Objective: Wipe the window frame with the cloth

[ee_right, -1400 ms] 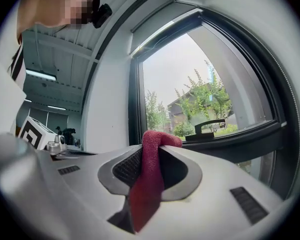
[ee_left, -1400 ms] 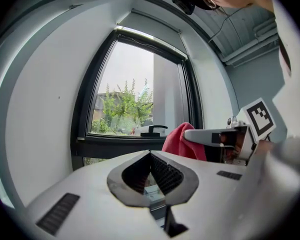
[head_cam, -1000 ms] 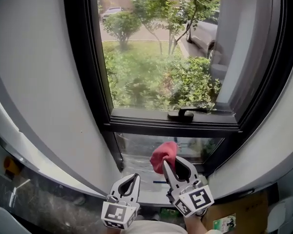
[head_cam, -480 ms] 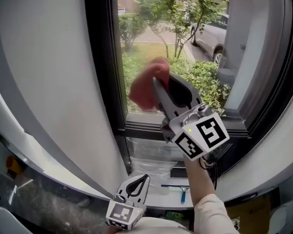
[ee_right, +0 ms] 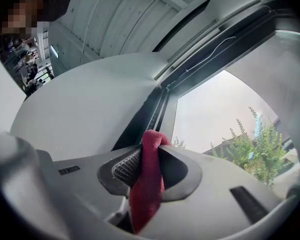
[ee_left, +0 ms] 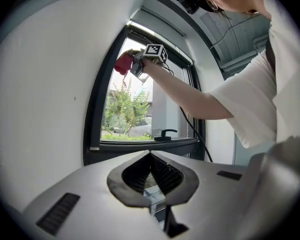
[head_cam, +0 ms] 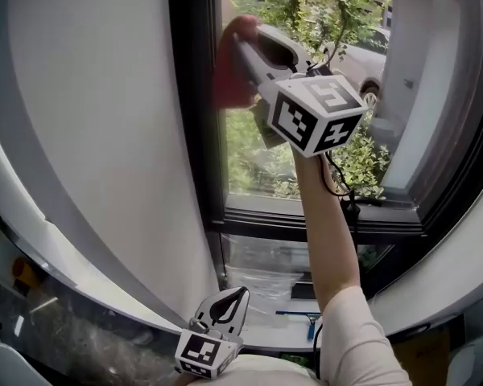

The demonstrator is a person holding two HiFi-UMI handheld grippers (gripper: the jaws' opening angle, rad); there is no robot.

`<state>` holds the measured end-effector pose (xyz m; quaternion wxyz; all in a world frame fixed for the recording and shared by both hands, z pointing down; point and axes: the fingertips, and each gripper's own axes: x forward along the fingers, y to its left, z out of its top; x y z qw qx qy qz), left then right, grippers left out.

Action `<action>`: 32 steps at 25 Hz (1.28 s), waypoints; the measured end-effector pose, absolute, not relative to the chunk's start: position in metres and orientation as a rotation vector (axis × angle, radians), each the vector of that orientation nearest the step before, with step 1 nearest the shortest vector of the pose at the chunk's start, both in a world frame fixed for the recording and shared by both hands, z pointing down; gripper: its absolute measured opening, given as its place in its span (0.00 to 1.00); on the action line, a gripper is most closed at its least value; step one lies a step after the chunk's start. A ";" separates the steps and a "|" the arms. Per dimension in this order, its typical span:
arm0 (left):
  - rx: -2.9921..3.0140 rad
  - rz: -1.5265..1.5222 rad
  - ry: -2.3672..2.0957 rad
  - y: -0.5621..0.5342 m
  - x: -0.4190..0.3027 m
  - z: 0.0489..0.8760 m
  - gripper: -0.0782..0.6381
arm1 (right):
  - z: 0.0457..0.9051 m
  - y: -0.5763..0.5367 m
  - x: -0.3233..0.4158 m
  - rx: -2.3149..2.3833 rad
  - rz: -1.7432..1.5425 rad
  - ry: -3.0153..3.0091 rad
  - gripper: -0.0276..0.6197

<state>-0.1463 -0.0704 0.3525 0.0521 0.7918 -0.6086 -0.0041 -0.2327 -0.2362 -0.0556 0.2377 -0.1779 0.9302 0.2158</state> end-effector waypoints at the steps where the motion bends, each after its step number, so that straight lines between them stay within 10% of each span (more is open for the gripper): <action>1: 2.406 -0.018 -1.846 -0.072 -0.149 0.353 0.12 | -0.059 -0.241 -0.237 -0.489 0.581 2.546 0.19; 32: 2.388 -0.016 -1.802 -0.102 -0.175 0.366 0.12 | 0.005 -0.261 -0.275 -0.484 0.520 2.548 0.18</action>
